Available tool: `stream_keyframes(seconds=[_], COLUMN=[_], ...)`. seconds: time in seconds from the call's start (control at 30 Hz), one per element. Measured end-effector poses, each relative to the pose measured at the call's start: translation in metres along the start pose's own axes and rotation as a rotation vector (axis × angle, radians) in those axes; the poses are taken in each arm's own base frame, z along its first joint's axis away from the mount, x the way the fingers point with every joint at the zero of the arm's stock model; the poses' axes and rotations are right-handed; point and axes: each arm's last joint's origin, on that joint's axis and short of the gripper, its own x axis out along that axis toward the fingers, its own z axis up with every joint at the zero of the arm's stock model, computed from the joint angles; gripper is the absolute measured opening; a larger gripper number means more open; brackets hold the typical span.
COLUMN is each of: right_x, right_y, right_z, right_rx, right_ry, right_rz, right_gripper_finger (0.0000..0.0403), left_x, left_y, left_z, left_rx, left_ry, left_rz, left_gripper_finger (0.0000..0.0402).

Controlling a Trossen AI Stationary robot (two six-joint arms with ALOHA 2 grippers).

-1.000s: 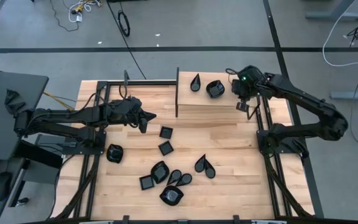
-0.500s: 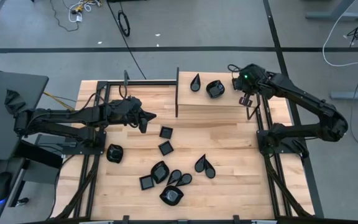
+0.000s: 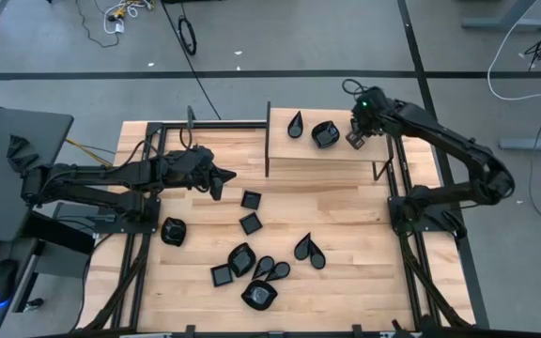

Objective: Pick & Place Mini shaped plates
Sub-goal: Stack the square plate on top of the square plate on the shelf, then stack the drop-shaped plate on top of the drop-shaped plate on the shelf

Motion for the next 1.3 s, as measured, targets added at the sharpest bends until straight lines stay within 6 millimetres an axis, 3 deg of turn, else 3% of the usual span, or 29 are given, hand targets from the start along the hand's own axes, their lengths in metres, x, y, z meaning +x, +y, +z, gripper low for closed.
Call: stream_keyframes(seconds=[0.17, 0.63, 0.93, 1.1, 1.3], right_x=[0.009, -0.003, -0.031, -0.06, -0.094], right_y=[0.0, 0.0, -0.002, 0.014, 0.062], right_z=[0.0, -0.007, -0.012, -0.014, -0.015], right_rx=[0.06, 0.178, 0.257, 0.275, 0.267], right_ry=[0.05, 0.058, -0.075, -0.222, -0.361], right_rz=[0.013, 0.081, 0.091, 0.176, 0.422], right_gripper_finger=[0.0004, 0.0004, 0.0004, 0.0004, 0.0002], left_x=[0.0, 0.0, 0.0, 0.0, 0.0], left_y=[0.0, 0.0, 0.0, 0.0, 0.0], left_z=[0.0, 0.0, 0.0, 0.0, 0.0], left_rx=[-0.032, -0.029, -0.027, 0.009, 0.033], left_ry=[0.0, 0.0, 0.0, 0.0, 0.001], left_rz=[0.0, 0.0, 0.0, 0.0, 0.0], left_gripper_finger=[0.0007, 0.0007, 0.0007, 0.0007, 0.0007])
